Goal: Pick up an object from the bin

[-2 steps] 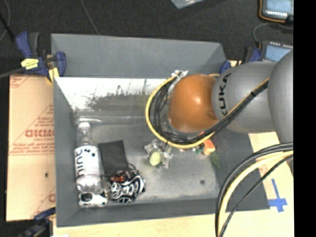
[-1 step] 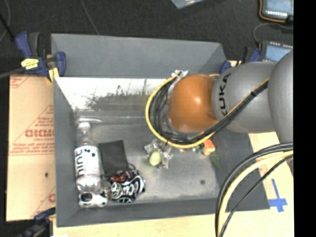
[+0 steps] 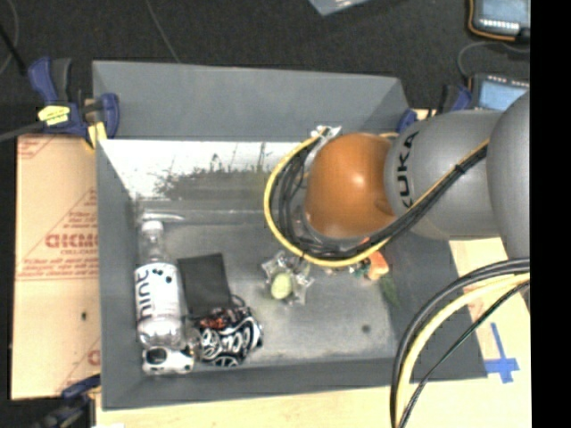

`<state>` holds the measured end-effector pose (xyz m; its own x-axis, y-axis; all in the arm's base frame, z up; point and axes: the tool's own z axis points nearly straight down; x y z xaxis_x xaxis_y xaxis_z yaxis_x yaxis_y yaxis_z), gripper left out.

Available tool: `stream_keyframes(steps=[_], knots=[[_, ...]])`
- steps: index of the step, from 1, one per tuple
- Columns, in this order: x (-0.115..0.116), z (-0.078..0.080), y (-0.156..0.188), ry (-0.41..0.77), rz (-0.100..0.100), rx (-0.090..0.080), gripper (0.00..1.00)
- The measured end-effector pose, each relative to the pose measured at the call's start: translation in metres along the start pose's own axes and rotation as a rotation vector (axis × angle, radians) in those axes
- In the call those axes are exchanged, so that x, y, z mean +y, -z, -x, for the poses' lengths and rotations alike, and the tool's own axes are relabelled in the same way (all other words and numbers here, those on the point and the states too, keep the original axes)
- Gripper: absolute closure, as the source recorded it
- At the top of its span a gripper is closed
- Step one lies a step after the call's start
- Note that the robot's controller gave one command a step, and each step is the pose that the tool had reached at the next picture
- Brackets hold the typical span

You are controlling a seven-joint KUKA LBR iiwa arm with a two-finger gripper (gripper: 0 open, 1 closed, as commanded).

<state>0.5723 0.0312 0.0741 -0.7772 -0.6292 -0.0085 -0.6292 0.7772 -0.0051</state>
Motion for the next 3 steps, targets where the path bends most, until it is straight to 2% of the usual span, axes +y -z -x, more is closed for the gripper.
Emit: stream_keyframes(steps=[1, 3], knots=[[0.001, -0.001, 0.013, -0.001, 0.004, 0.006, 1.0], [-0.001, 0.001, 0.048, -0.003, -0.002, -0.002, 1.0]])
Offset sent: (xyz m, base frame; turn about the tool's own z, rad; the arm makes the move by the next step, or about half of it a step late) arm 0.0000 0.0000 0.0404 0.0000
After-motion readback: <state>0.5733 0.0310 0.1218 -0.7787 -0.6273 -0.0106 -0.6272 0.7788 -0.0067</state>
